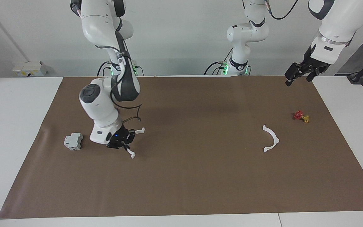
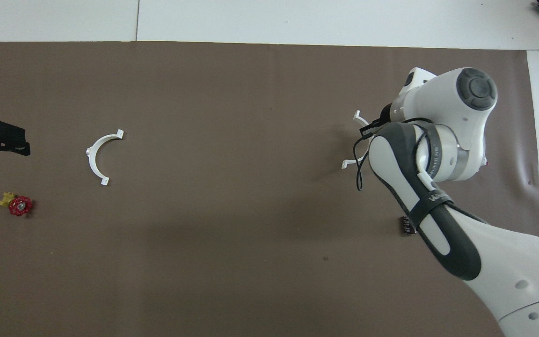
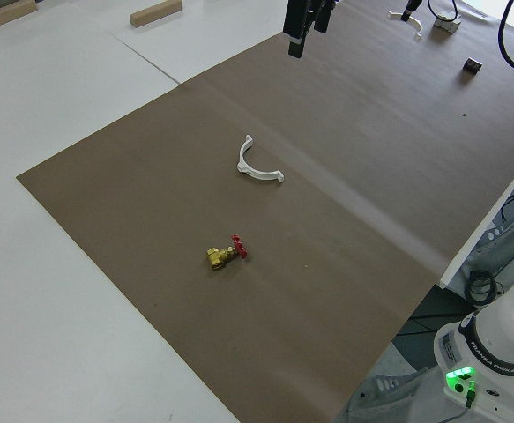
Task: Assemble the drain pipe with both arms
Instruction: 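Carry the white half-ring with the right gripper toward the table center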
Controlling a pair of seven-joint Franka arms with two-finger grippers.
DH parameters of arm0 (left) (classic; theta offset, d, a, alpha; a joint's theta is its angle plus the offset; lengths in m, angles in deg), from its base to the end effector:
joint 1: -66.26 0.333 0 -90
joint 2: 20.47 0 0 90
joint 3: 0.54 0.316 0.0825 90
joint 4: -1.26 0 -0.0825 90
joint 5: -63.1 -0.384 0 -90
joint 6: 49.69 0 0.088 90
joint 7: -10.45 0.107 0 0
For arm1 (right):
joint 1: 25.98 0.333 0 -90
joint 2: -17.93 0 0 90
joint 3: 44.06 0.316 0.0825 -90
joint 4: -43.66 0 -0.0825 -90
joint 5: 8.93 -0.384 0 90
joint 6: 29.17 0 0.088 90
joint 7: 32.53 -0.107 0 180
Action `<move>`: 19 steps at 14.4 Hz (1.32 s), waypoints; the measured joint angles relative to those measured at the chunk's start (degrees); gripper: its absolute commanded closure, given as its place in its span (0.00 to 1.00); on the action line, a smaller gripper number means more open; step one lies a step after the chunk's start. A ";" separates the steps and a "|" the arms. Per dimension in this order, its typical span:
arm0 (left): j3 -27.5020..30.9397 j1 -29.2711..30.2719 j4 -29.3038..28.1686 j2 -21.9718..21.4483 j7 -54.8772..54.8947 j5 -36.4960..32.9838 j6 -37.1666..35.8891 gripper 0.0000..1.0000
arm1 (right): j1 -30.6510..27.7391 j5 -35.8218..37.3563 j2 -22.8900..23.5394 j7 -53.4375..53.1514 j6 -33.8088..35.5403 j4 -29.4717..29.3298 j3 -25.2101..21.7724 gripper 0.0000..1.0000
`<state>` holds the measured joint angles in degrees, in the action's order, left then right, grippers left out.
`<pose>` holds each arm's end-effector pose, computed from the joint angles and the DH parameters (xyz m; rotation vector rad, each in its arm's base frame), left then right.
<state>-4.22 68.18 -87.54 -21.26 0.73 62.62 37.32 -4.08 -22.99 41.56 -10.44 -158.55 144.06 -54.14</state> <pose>0.5449 -0.0161 0.6374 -3.1229 -0.2179 0.0258 0.6468 0.1530 0.3485 -2.9379 -0.6934 -0.1718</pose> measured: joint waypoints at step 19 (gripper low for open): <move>0.00 0.00 0.00 -0.01 0.00 0.00 0.49 0.00 | 10.60 7.17 7.05 -0.14 -4.54 -4.83 5.90 1.00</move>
<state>-4.22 68.18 -87.54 -21.26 0.73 62.62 37.81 6.52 -15.82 48.62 -10.58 -163.09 139.23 -48.24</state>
